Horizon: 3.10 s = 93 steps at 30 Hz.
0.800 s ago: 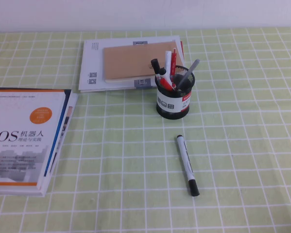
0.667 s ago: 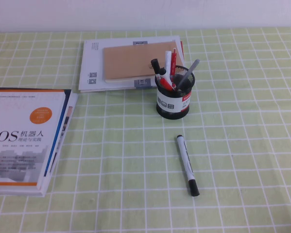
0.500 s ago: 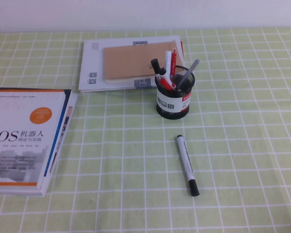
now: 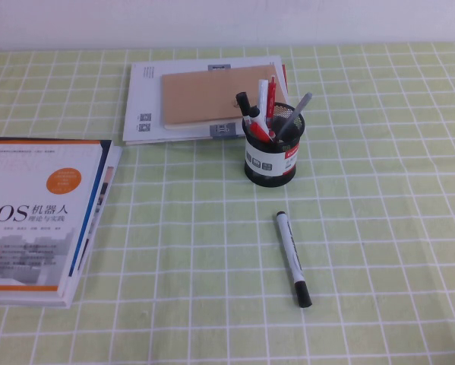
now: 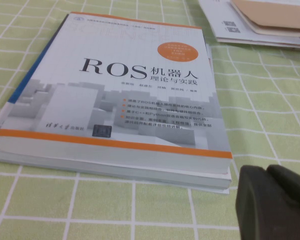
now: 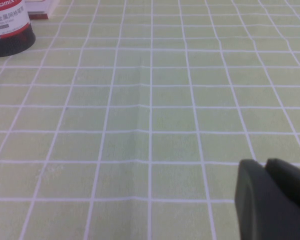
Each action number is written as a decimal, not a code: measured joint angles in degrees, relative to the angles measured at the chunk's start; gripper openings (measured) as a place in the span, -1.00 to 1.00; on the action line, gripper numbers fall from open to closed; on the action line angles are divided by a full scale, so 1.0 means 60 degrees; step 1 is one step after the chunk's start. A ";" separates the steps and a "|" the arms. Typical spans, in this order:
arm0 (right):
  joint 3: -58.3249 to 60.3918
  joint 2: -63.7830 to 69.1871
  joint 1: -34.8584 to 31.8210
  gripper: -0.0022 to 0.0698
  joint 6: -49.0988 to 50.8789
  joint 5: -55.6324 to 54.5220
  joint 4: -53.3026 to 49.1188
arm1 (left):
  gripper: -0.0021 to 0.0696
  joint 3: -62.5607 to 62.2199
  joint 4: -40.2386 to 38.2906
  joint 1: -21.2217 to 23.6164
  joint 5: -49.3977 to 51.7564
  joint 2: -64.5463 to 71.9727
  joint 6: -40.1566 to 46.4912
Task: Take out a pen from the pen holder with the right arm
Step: 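Take a marker out of the pen holder and lay it on the table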
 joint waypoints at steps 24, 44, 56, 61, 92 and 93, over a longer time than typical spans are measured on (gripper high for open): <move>0.0000 0.0000 0.0000 -0.97 0.0000 0.0000 0.0000 | -0.96 0.0000 0.0000 0.0000 0.0000 0.0000 0.0000; 0.0000 0.0000 0.0000 -0.97 0.0000 -0.3329 0.3843 | -0.96 0.0000 0.0000 0.0000 0.0000 0.0000 0.0000; -0.1717 0.1345 0.0000 -0.97 -0.0067 -0.0898 0.5249 | -0.96 0.0000 0.0000 0.0000 0.0000 0.0000 0.0000; -0.3194 0.3157 0.0000 -0.97 -0.0750 0.1074 0.5116 | -0.96 0.0000 0.0000 0.0000 0.0000 0.0000 0.0000; -0.8209 1.2310 0.5506 -0.94 -0.3851 -0.0719 0.3888 | -0.96 0.0000 0.0000 0.0000 0.0000 0.0000 0.0000; -0.8253 1.2491 0.5646 -0.91 -0.4023 -0.1026 0.3906 | -0.96 0.0000 0.0000 0.0000 0.0000 0.0000 0.0000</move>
